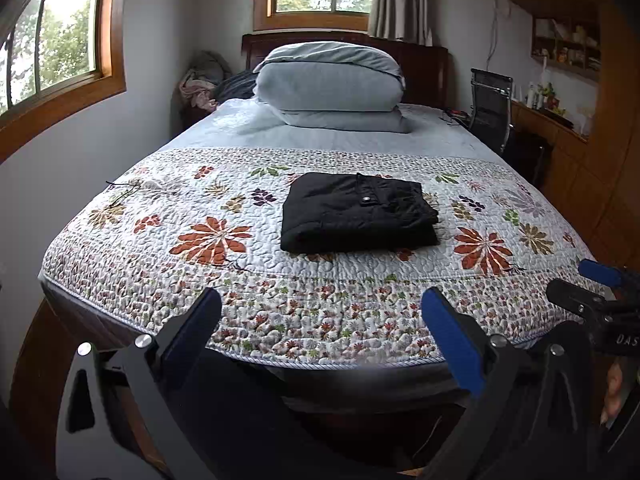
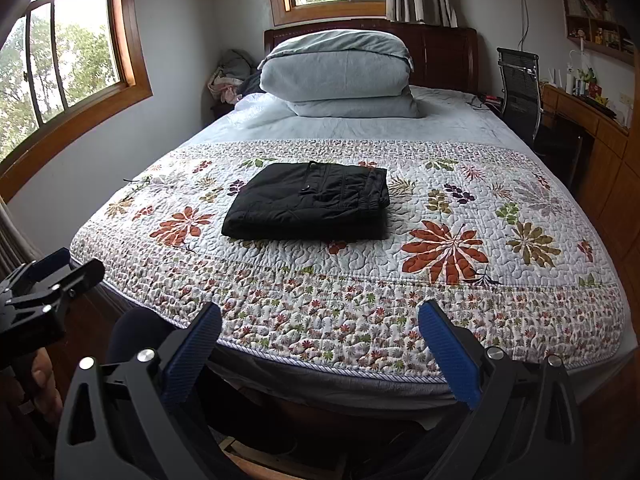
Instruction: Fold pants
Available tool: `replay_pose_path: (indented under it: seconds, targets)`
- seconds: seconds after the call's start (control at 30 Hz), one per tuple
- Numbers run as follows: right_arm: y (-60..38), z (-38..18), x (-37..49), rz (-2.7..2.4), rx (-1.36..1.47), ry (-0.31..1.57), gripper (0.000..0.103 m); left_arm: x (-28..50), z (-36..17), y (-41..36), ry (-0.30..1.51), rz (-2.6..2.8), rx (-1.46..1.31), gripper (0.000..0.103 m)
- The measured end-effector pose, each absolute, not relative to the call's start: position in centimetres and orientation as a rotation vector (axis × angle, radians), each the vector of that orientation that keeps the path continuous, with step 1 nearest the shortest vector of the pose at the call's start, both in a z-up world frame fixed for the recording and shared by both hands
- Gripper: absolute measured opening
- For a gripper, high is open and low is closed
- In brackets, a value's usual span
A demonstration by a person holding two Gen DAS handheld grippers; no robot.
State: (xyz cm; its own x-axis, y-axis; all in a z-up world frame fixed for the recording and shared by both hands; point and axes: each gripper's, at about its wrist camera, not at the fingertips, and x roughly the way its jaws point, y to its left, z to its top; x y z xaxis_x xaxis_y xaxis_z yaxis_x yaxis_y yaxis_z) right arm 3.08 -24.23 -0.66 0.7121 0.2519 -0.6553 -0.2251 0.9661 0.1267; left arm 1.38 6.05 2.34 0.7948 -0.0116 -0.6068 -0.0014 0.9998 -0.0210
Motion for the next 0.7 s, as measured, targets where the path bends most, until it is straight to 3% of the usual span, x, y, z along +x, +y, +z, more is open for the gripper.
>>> replay_pose_path:
  seconds: [0.7]
  targets:
    - [-24.37,-0.61,3.16,0.265,0.033,0.729,0.099,1.44,2.59,6.64,0.663,-0.001,-0.048,0.099]
